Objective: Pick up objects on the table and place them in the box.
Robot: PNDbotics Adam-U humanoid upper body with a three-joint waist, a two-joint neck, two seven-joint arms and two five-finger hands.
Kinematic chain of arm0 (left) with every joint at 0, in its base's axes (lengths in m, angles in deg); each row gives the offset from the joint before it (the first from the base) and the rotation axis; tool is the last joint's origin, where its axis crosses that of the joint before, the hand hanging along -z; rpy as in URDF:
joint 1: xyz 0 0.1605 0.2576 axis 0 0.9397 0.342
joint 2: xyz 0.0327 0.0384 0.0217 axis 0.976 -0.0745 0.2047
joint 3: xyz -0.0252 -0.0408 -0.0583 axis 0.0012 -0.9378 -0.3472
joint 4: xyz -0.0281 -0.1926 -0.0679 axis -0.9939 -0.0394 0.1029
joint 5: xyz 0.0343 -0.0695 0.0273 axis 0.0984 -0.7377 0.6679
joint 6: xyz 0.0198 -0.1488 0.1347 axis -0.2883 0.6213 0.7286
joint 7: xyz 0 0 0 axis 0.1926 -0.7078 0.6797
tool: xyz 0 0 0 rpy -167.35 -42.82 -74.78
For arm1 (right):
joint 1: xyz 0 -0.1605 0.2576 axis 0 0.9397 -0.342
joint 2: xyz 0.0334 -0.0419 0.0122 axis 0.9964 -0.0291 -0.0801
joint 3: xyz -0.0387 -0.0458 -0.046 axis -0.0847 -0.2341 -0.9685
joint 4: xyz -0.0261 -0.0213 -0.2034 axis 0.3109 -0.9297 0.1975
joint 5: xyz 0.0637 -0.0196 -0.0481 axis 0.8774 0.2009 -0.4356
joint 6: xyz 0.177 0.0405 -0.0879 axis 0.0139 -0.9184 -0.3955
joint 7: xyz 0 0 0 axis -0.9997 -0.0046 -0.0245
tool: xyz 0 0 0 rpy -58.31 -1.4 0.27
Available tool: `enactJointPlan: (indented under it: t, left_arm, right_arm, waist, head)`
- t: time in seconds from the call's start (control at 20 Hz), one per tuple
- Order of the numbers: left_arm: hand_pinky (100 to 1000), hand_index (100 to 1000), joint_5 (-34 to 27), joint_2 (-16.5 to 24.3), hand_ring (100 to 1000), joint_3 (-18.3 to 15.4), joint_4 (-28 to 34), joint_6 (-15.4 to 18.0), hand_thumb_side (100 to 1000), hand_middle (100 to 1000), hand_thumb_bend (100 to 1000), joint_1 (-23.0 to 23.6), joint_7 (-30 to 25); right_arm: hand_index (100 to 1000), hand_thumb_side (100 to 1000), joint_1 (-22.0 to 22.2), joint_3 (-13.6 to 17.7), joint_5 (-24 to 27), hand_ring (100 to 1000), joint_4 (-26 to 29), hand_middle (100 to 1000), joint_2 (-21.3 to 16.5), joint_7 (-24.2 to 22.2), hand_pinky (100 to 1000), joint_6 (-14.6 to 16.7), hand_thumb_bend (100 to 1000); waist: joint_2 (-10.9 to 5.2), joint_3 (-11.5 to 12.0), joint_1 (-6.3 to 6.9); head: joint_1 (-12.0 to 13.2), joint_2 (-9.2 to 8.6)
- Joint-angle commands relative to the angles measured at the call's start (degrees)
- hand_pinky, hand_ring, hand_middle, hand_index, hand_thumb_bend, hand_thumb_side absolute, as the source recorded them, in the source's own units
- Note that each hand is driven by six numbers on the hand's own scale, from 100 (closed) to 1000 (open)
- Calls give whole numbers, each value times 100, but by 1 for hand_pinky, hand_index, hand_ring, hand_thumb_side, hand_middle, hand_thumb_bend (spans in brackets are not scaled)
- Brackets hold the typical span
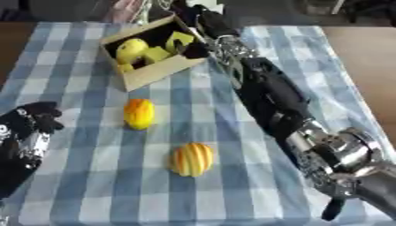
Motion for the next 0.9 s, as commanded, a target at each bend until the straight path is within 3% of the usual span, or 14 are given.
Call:
enactJointPlan:
  t: [0.05,0.3,0.55,0.75,0.9]
  left_arm:
    - [720,776,1,34,592,-20,88,4,695,626,198,-66,16]
    - [720,775,4,32,592,-51,91,4,693,625,198,-73,49]
    - [720,775,26,42,591,-148,113,-11,688,625,200,-66,135]
    - [718,774,32,40,590,-211,140,-22,682,624,201,-70,225]
    - [718,774,32,38,590,-223,155,-21,680,623,202,-73,247]
  right_arm:
    - [986,574,-120,-81,16,814,245,929,-133,-181,836,221,274]
    - [959,527,-80,-462,652,782,864,833,-275,-650,830,1084,225]
    - [938,486,37,-1068,1420,772,1600,805,-504,-1583,828,1923,186]
    - [922,450,122,-1453,1813,781,1852,806,-535,-2374,831,2294,150]
    - [924,441,214,-1622,1818,792,1837,818,-421,-2829,834,2468,140]
  waist:
    - [-78,-24,21]
    - [-74,-102,14]
    - [-65,-165,24]
    - [-66,-213,27]
    - [-64,-223,36]
  head:
    - [1,27]
    - [51,27]
    - [111,27]
    - [143,27]
    - [156,27]
